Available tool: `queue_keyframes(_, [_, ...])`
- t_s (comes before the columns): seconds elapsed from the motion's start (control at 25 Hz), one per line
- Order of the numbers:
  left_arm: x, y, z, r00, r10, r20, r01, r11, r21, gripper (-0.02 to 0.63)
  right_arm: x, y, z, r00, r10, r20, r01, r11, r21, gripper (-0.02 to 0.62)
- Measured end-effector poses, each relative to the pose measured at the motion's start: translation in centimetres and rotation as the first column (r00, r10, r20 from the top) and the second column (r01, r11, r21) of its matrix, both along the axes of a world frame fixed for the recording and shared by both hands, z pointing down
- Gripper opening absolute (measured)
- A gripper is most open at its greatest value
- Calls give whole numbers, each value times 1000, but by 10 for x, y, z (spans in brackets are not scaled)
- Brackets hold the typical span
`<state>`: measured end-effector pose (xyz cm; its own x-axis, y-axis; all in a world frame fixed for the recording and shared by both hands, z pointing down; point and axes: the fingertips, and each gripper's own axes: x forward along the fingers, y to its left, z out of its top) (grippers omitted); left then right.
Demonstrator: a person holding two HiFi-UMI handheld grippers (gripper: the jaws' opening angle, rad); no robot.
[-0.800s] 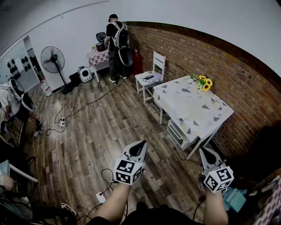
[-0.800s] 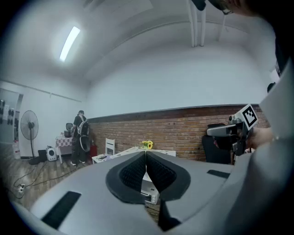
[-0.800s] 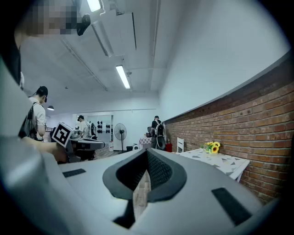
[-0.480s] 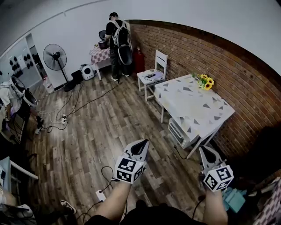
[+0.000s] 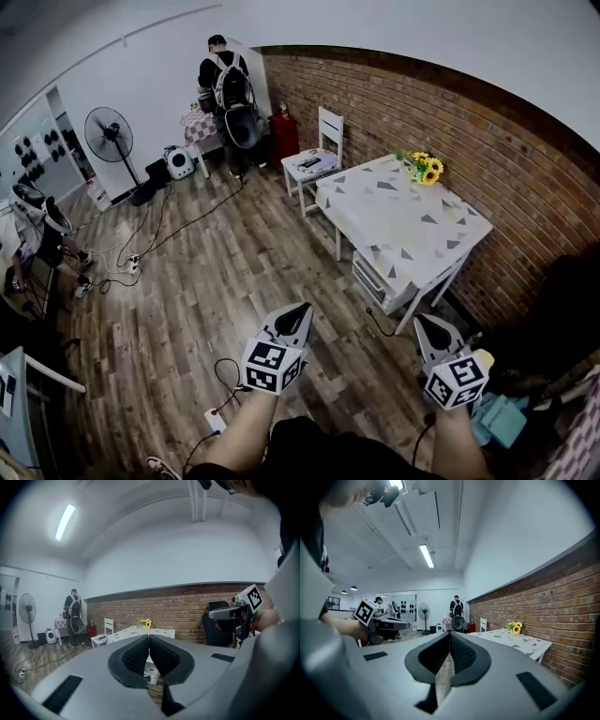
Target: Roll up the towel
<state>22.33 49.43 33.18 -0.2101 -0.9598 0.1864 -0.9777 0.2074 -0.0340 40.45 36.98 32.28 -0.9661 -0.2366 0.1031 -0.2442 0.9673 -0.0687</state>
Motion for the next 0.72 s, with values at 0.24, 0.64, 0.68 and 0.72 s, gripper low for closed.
queue_keyframes(0.24, [1,-18,18,1000,17,-17,-18,1000,-26,18,0,-14,20,1000,3,-9,-4,998,-65,15])
queue_keyframes(0.64, [-75,-112,55,995,70,-67,-73,997,-36,18,-81,-84,54,995,22,-96,-30,996,-90,34])
queue_keyframes(0.68, [-87,-124,57,994,82,-71,-85,996,-41,18,-93,-94,56,994,30,-102,-40,995,-96,35])
queue_keyframes(0.72, [-99,-136,60,993,94,-76,-98,994,-46,18,-106,-105,58,993,38,-109,-49,994,-103,37])
